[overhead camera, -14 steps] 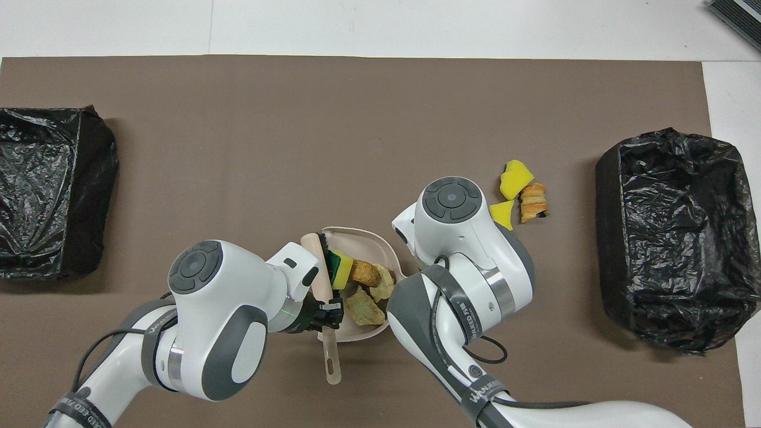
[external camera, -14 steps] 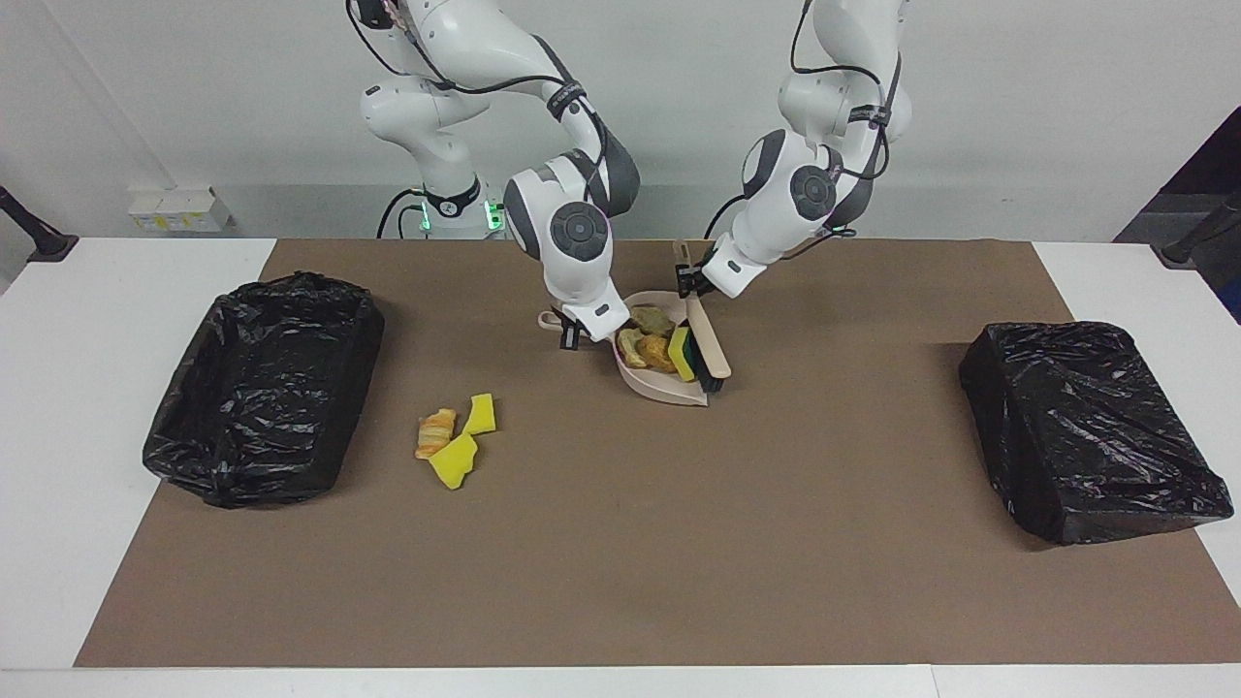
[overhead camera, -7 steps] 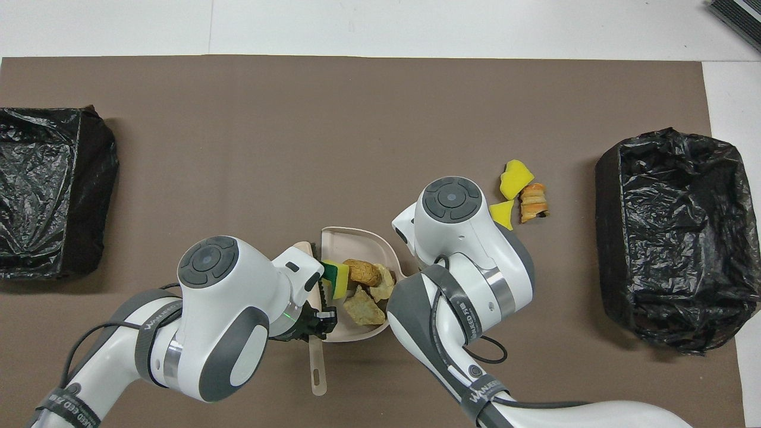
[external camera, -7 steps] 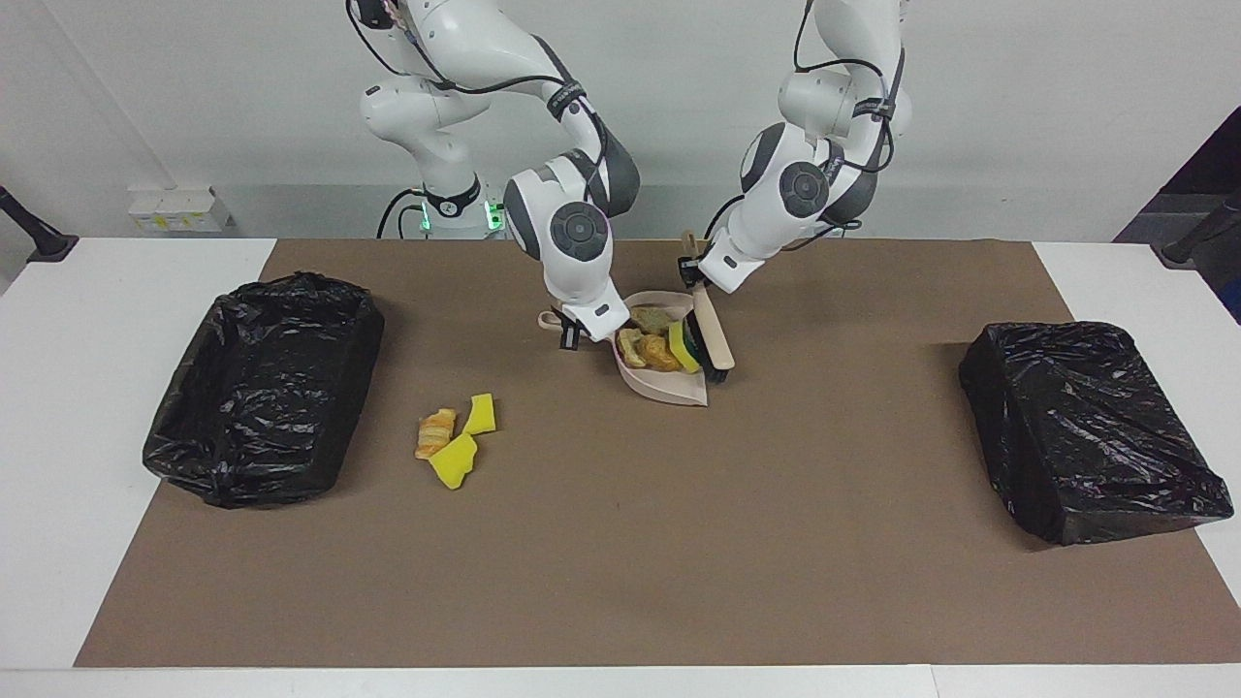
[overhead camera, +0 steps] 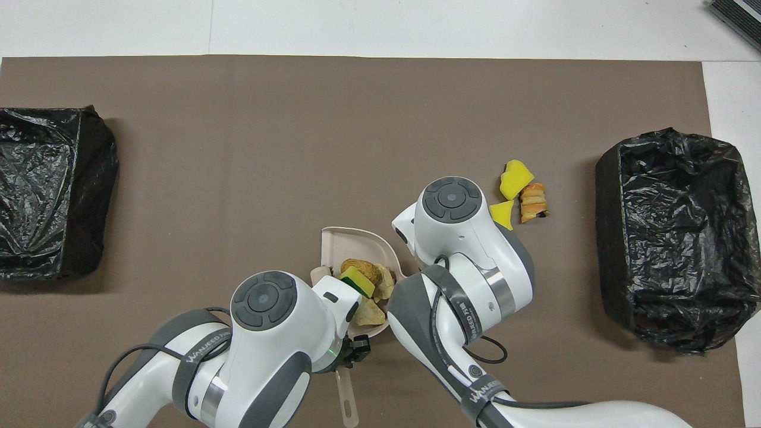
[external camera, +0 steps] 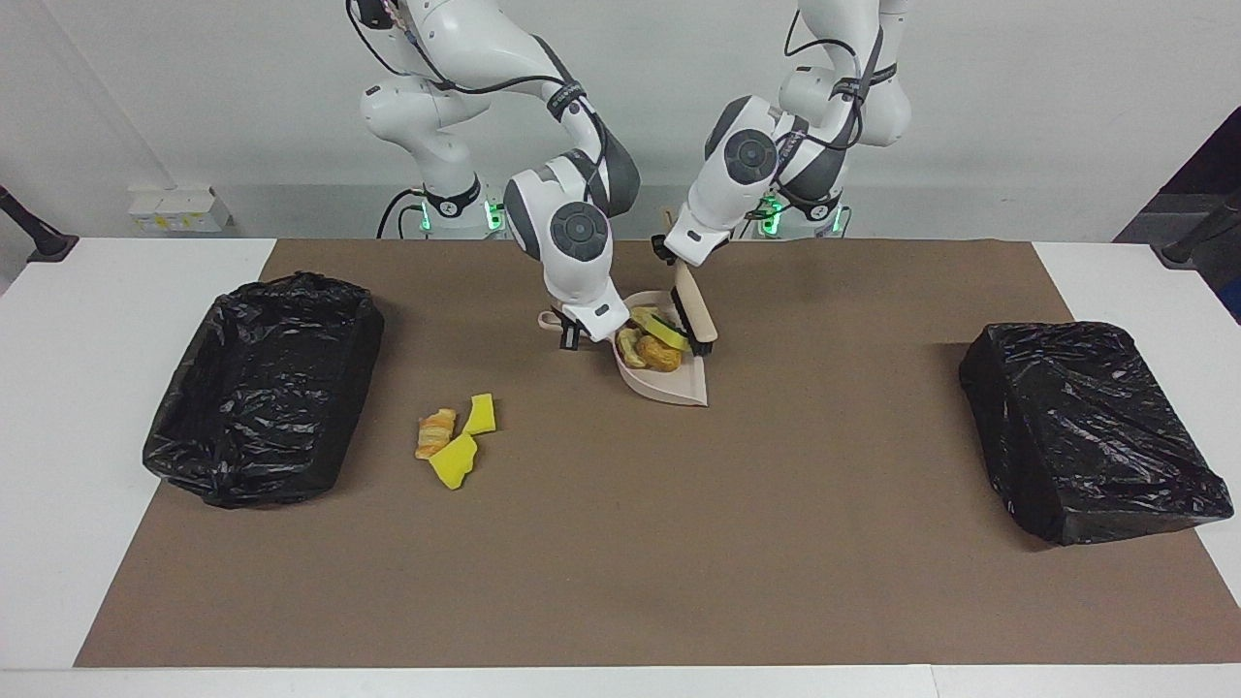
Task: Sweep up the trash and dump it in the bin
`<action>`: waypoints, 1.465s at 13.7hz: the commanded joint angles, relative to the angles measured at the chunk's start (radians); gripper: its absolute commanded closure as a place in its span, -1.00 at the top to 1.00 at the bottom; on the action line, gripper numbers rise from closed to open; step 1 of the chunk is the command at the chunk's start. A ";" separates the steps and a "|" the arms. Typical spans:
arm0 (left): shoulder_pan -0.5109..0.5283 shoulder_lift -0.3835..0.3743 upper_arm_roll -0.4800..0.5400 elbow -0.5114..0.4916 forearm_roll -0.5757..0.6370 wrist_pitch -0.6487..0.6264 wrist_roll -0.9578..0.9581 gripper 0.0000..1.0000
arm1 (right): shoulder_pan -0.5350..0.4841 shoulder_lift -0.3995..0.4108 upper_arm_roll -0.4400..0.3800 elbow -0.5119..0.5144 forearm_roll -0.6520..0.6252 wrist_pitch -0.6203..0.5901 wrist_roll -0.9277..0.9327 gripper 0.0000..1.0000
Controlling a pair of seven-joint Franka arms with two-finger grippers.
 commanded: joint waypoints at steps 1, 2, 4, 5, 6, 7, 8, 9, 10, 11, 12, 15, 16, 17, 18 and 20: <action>-0.001 -0.040 0.016 0.043 0.014 -0.088 -0.026 -1.00 | -0.014 -0.023 0.008 -0.022 -0.020 -0.006 -0.023 -1.00; 0.000 -0.055 0.020 0.049 0.014 -0.113 -0.026 -1.00 | -0.014 -0.023 0.007 -0.022 -0.020 -0.006 -0.023 -1.00; 0.002 -0.087 0.028 0.071 0.014 -0.168 -0.026 -1.00 | -0.016 -0.023 0.008 -0.022 -0.020 -0.006 -0.023 -1.00; 0.002 -0.095 0.030 0.077 0.014 -0.191 -0.027 -1.00 | -0.014 -0.023 0.007 -0.022 -0.020 -0.006 -0.021 -1.00; 0.005 -0.104 0.030 0.083 0.014 -0.204 -0.027 -1.00 | -0.014 -0.023 0.008 -0.022 -0.020 -0.006 -0.021 -1.00; 0.010 -0.106 0.030 0.086 0.014 -0.207 -0.029 -1.00 | -0.014 -0.023 0.007 -0.022 -0.020 -0.008 -0.021 -1.00; 0.011 -0.109 0.034 0.092 0.016 -0.213 -0.029 -1.00 | -0.016 -0.021 0.005 -0.016 -0.020 -0.017 -0.023 -1.00; 0.023 -0.109 0.036 0.103 0.017 -0.219 -0.030 -1.00 | -0.023 -0.021 0.004 -0.011 -0.018 -0.037 -0.018 -1.00; 0.055 -0.109 0.033 0.118 0.022 -0.228 -0.029 -1.00 | -0.037 -0.027 0.005 -0.009 -0.012 -0.048 0.018 -1.00; 0.086 -0.107 0.033 0.133 0.029 -0.233 -0.024 -1.00 | -0.037 -0.053 0.005 -0.006 -0.014 -0.042 0.063 -1.00; 0.115 -0.103 0.034 0.144 0.038 -0.233 -0.017 -1.00 | -0.033 -0.070 0.005 -0.003 -0.009 -0.035 0.098 -1.00; 0.201 -0.077 0.034 0.198 0.127 -0.234 0.013 -1.00 | -0.045 -0.072 0.008 -0.011 0.000 0.062 0.102 -1.00; 0.241 -0.067 0.034 0.215 0.159 -0.234 0.043 -1.00 | -0.047 -0.072 0.008 -0.014 0.015 0.092 0.100 -1.00; 0.275 -0.063 0.034 0.228 0.182 -0.236 0.083 -1.00 | -0.057 -0.067 0.008 -0.014 0.052 0.113 0.086 -1.00; 0.313 -0.055 0.034 0.244 0.189 -0.236 0.117 -1.00 | -0.074 -0.066 0.007 -0.014 0.074 0.139 0.062 -1.00; 0.379 -0.020 0.034 0.296 0.233 -0.259 0.187 -1.00 | -0.117 -0.061 0.007 -0.014 0.146 0.159 -0.004 -1.00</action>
